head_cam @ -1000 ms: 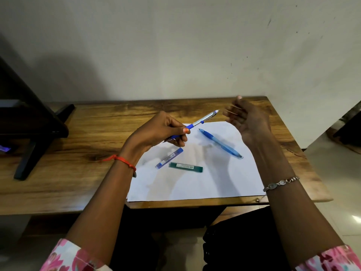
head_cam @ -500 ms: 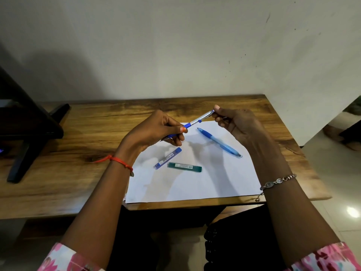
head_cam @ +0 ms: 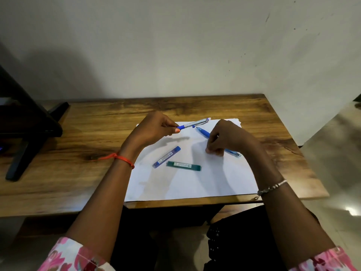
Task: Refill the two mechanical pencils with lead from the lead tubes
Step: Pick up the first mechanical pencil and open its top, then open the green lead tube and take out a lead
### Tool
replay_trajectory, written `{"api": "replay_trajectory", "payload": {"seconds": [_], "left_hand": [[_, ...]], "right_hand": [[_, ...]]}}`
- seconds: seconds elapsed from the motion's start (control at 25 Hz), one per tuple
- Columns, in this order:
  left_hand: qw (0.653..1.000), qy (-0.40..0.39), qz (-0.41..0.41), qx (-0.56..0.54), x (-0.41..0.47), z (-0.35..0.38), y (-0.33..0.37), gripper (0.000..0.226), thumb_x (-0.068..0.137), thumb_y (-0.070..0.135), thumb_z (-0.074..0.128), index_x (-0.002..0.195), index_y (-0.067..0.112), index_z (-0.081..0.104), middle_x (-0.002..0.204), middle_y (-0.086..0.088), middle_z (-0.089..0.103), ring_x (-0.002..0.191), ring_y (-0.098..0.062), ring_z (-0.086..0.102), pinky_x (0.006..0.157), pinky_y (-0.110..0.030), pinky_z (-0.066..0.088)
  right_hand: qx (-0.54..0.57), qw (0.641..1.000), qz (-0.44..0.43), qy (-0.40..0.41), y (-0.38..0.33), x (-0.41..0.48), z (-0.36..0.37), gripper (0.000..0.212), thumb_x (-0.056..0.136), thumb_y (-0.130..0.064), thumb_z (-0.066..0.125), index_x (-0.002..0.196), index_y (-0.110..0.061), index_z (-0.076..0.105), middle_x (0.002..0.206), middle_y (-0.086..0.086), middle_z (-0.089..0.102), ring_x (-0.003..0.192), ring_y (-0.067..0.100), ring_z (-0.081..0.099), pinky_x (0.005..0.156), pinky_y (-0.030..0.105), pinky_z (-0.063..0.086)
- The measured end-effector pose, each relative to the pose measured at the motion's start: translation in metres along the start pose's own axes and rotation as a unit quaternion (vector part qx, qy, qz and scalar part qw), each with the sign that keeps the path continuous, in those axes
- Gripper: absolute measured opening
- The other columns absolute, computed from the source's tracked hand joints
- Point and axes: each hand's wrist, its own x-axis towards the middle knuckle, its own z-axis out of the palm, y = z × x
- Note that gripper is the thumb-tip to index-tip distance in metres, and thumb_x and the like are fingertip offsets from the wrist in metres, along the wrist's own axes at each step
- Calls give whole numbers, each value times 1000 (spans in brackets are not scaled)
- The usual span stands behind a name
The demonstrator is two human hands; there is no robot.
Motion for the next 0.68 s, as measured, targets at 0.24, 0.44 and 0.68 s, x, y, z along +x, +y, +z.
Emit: {"api": "replay_trajectory", "payload": {"seconds": [0.24, 0.44, 0.68], "left_hand": [[995, 6, -1, 100, 8, 9, -7, 25, 79, 8, 68, 103, 2, 68, 103, -18, 68, 86, -17, 50, 71, -22, 33], [991, 2, -5, 135, 10, 16, -10, 25, 77, 7, 70, 101, 7, 71, 100, -14, 67, 83, -13, 47, 68, -19, 31], [988, 6, -5, 153, 11, 16, -11, 19, 75, 4, 71, 93, 9, 73, 98, -11, 66, 80, -13, 47, 71, -24, 35]], "right_hand": [[-28, 999, -40, -13, -3, -1, 2, 10, 67, 3, 75, 74, 3, 69, 50, 3, 57, 29, 4, 48, 39, 14, 42], [-11, 999, -45, -16, -1, -7, -1, 10, 70, 4, 74, 78, 6, 71, 55, 8, 61, 31, 3, 51, 41, 12, 42], [-7, 999, -36, -23, 1, -9, -5, 8, 75, 7, 66, 74, 1, 72, 59, 10, 66, 35, 3, 55, 44, 9, 42]]}}
